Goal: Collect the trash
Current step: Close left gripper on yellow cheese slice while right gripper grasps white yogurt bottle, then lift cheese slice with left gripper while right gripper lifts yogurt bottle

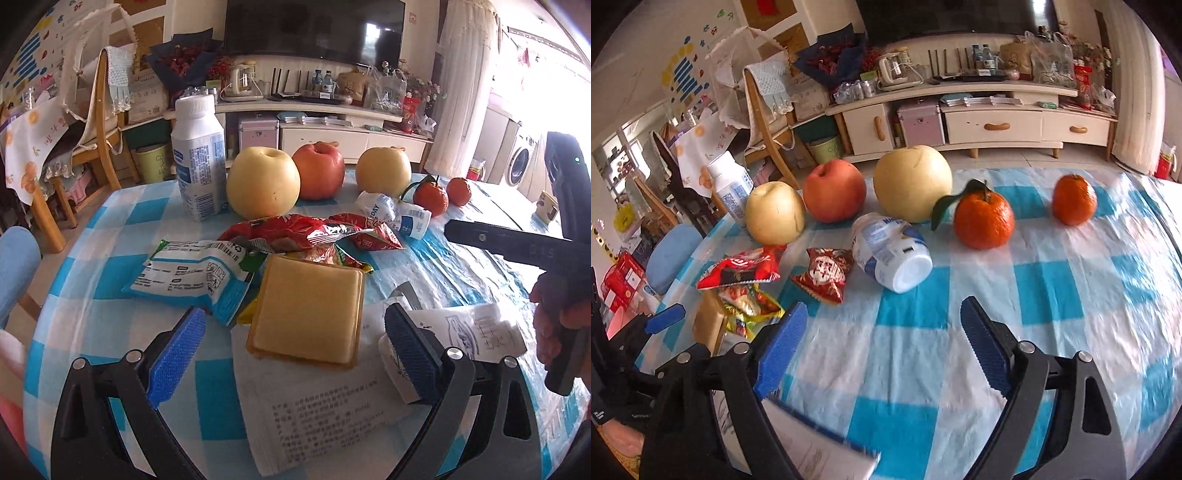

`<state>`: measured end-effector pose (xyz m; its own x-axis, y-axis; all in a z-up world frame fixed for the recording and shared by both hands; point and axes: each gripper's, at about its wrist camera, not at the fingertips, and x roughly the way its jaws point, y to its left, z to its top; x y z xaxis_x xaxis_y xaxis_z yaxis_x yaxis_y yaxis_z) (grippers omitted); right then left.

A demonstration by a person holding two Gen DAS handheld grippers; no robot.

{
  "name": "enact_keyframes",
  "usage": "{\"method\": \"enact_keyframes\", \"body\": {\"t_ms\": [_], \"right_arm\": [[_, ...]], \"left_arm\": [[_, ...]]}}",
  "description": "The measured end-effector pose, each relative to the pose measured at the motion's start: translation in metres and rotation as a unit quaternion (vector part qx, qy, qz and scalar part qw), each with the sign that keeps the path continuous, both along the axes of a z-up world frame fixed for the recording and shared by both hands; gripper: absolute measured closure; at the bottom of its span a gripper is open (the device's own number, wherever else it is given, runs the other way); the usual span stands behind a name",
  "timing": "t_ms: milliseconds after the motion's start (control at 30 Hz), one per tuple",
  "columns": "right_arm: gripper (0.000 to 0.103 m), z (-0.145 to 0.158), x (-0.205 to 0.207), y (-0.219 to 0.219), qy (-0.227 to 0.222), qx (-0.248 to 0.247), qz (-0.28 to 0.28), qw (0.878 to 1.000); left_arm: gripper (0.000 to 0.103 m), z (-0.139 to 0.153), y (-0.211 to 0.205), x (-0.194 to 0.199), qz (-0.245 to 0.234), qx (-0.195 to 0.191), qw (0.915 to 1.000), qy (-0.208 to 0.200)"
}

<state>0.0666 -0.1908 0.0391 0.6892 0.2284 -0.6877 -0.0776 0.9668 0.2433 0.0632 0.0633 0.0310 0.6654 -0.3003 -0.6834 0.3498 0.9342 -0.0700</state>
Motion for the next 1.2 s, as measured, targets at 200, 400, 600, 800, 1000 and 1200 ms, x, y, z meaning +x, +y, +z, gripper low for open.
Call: {"method": "enact_keyframes", "body": {"t_ms": [200,400,600,800,1000,1200], "right_arm": [[0.020,-0.005,0.028,-0.001,0.002,-0.010,0.013,1.000],[0.031,-0.018,0.048,0.011,0.016,-0.046,0.046,0.998],[0.032,-0.024,0.056,0.019,0.020,-0.065,0.063,0.996],[0.054,-0.026,0.059,0.030,0.026,-0.084,0.084,0.993],[0.055,-0.027,0.052,0.040,0.021,-0.096,0.108,0.989],[0.056,-0.027,0.033,0.062,0.012,-0.109,0.150,0.983]], "left_arm": [[0.007,-0.005,-0.002,0.010,0.004,0.000,0.9999,0.013],[0.019,-0.010,0.000,0.020,0.017,-0.003,0.9996,0.023],[0.036,-0.013,-0.001,0.022,0.023,0.004,0.9992,0.034],[0.038,-0.016,0.001,0.022,0.032,-0.001,0.9986,0.043],[0.038,-0.016,0.004,0.018,0.041,-0.012,0.9978,0.051],[0.038,-0.017,0.009,0.009,0.048,-0.022,0.9968,0.060]]}}
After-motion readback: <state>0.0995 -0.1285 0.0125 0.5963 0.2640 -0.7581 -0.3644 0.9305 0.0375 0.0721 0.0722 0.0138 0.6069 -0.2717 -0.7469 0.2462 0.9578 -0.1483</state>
